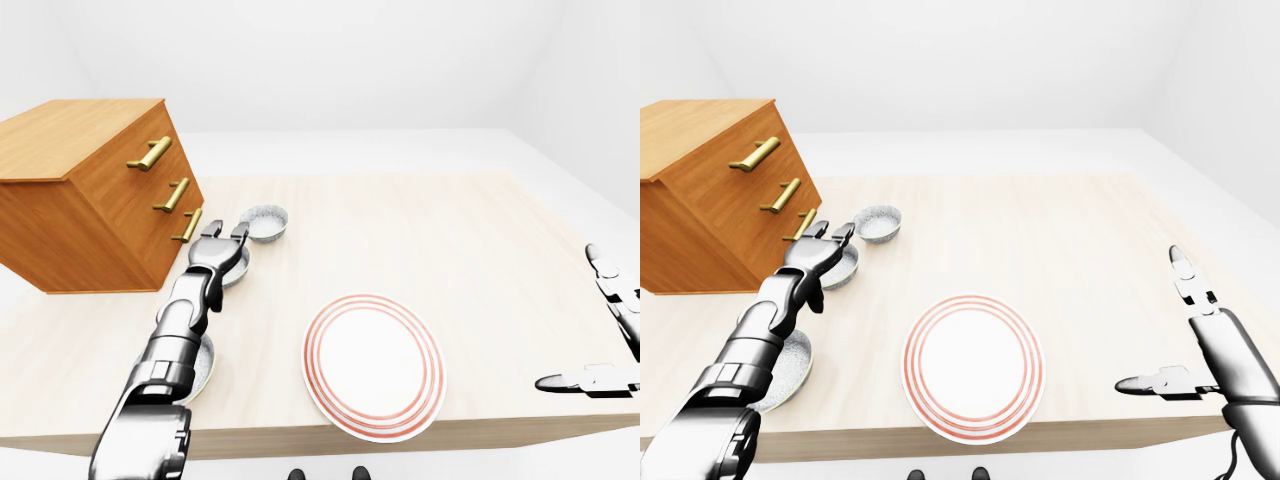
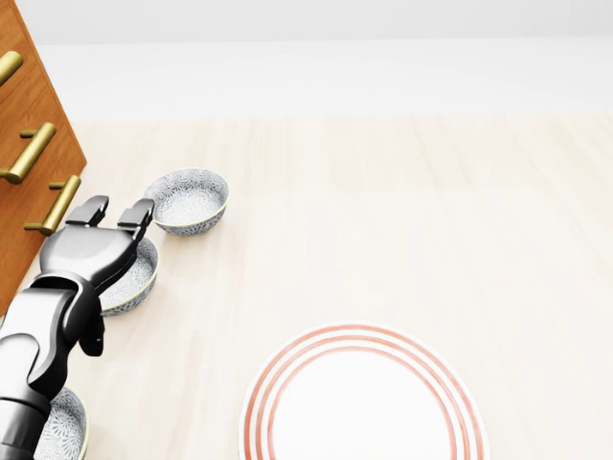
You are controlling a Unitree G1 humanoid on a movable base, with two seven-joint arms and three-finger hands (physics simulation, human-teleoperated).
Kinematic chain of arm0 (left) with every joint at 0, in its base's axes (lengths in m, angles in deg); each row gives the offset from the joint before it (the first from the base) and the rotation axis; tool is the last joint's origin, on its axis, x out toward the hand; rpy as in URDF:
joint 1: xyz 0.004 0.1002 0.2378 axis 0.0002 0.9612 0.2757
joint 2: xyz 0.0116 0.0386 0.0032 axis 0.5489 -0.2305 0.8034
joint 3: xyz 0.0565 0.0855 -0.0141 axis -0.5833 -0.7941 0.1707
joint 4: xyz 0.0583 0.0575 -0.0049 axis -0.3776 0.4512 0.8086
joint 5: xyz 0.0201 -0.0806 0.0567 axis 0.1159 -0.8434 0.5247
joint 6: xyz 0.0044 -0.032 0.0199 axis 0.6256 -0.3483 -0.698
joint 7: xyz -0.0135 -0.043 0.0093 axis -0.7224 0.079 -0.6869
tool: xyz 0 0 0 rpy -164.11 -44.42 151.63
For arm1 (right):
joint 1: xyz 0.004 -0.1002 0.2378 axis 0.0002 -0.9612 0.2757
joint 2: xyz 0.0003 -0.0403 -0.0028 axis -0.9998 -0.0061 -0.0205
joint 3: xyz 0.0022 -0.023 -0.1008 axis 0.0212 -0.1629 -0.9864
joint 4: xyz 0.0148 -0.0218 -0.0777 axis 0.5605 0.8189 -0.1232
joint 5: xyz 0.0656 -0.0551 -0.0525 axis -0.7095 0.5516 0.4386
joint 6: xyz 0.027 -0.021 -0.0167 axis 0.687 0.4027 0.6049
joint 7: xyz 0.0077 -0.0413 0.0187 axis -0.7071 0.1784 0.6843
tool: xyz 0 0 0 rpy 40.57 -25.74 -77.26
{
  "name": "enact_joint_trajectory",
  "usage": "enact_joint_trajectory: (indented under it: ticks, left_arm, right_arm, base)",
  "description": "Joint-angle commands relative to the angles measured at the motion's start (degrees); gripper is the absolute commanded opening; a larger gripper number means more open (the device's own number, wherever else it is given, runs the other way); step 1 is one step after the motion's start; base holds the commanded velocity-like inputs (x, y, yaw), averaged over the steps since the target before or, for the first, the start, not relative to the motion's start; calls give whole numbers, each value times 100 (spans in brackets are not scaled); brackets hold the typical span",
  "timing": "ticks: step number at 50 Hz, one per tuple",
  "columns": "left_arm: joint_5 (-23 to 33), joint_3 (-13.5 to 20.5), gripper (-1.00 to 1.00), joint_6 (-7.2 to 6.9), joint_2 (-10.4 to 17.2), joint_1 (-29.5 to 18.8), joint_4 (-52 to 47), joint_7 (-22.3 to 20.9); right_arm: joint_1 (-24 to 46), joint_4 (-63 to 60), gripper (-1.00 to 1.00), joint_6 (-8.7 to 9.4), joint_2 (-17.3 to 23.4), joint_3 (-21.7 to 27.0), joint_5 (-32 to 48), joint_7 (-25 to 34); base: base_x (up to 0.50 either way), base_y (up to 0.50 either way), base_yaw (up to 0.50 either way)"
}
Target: Put the bowl in the middle on the plate.
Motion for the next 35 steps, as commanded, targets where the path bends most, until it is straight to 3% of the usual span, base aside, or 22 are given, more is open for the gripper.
enact_joint_trajectory:
  ticks: [1,35]
  left_arm:
    - [35,-1,100,0,9,8,-54,-18]
    - [376,-185,100,0,-89,-56,567,467]
  right_arm:
    - [-12,-21,100,0,-10,16,-10,0]
    - [0,25,100,0,-1,-11,-6,0]
  base:
    - [0,0,0]
    - [0,0,0]
